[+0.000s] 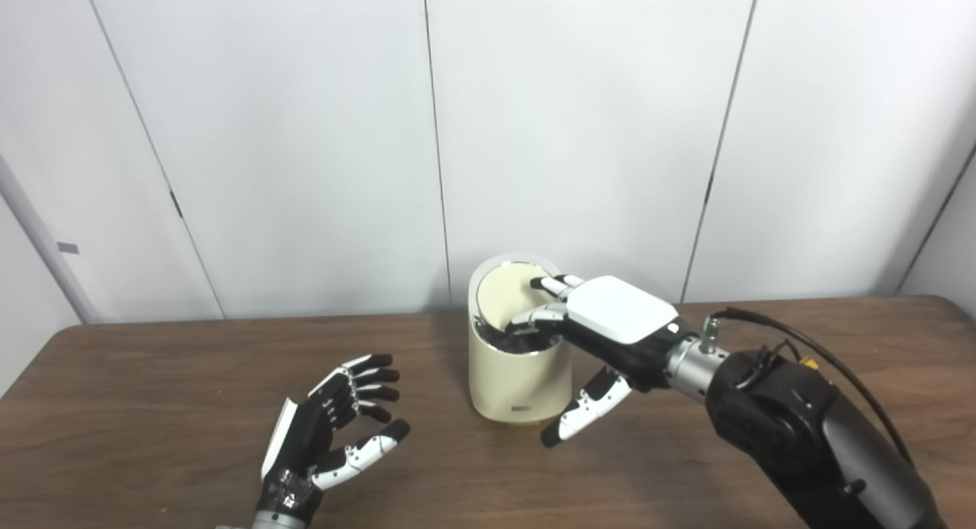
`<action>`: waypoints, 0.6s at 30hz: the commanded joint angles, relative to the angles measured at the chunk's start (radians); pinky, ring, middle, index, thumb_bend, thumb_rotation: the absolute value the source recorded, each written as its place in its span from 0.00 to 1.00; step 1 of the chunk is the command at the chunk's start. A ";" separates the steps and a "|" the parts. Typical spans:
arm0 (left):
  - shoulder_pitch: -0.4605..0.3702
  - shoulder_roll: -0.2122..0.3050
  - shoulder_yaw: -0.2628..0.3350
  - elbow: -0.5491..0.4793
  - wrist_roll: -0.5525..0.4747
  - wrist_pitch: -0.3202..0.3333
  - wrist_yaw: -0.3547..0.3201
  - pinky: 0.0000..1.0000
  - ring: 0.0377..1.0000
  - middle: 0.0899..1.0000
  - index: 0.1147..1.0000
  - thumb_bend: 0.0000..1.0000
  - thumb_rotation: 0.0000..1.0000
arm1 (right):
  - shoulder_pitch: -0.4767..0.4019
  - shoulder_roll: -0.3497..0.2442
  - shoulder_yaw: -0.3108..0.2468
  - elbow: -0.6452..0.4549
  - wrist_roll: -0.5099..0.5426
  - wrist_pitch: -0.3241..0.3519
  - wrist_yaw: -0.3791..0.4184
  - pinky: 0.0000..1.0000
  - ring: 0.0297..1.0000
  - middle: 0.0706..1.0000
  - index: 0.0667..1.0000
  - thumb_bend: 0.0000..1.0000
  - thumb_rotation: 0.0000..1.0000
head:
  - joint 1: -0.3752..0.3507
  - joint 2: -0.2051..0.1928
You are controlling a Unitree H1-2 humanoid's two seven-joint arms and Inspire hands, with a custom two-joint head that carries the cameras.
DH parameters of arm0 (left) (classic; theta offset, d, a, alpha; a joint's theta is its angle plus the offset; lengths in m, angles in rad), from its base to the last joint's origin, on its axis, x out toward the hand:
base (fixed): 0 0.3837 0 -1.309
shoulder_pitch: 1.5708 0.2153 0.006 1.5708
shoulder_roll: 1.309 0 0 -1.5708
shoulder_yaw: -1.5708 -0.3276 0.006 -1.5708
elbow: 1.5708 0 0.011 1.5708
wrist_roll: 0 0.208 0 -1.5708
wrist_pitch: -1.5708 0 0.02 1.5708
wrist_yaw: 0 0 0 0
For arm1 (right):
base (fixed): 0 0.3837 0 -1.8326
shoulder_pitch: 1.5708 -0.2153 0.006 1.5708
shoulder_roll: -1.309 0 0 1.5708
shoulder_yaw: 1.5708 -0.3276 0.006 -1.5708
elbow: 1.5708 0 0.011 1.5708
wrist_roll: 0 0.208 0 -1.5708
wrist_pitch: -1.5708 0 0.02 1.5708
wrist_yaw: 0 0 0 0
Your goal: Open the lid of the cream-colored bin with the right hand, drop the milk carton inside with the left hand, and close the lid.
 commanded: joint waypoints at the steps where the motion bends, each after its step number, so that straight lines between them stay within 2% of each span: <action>1: 0.027 -0.011 -0.003 0.010 -0.024 -0.004 -0.005 0.55 0.65 0.70 0.76 0.67 0.18 | -0.001 0.006 -0.043 -0.020 0.032 0.004 -0.028 1.00 1.00 0.80 0.83 0.82 0.59 | -0.001 0.000; 4: 0.027 -0.011 -0.003 0.004 -0.023 0.002 -0.005 0.55 0.65 0.70 0.75 0.68 0.19 | 0.002 0.020 -0.090 -0.035 0.058 -0.011 -0.073 1.00 1.00 0.82 0.85 0.78 0.61 | -0.001 -0.001; 7: 0.028 -0.008 -0.004 -0.002 -0.014 0.009 -0.002 0.55 0.65 0.70 0.75 0.68 0.20 | 0.011 0.038 -0.138 -0.052 0.087 0.010 -0.096 1.00 1.00 0.88 0.90 0.76 0.59 | -0.001 -0.001; 10: 0.027 -0.006 -0.005 -0.002 -0.011 0.007 -0.002 0.55 0.65 0.70 0.75 0.68 0.19 | 0.024 0.054 -0.177 -0.040 0.098 -0.024 -0.159 0.96 1.00 0.92 0.95 0.74 0.57 | -0.003 0.000; 12: 0.028 -0.004 -0.005 -0.003 -0.013 0.006 -0.006 0.55 0.65 0.70 0.76 0.69 0.19 | 0.038 0.063 -0.201 -0.038 0.110 -0.024 -0.188 0.93 1.00 0.92 0.95 0.73 0.53 | -0.003 0.000; 15: 0.028 -0.003 -0.006 -0.003 -0.011 0.007 -0.005 0.56 0.65 0.70 0.76 0.68 0.20 | 0.057 0.061 -0.220 -0.044 0.133 -0.002 -0.188 0.98 0.99 0.94 0.96 0.71 0.52 | -0.003 0.001; 18: 0.028 -0.003 -0.006 -0.005 -0.014 0.011 -0.008 0.56 0.65 0.70 0.76 0.69 0.20 | 0.082 0.052 -0.235 -0.036 0.160 0.002 -0.188 0.92 0.94 0.93 0.96 0.74 0.48 | -0.003 0.001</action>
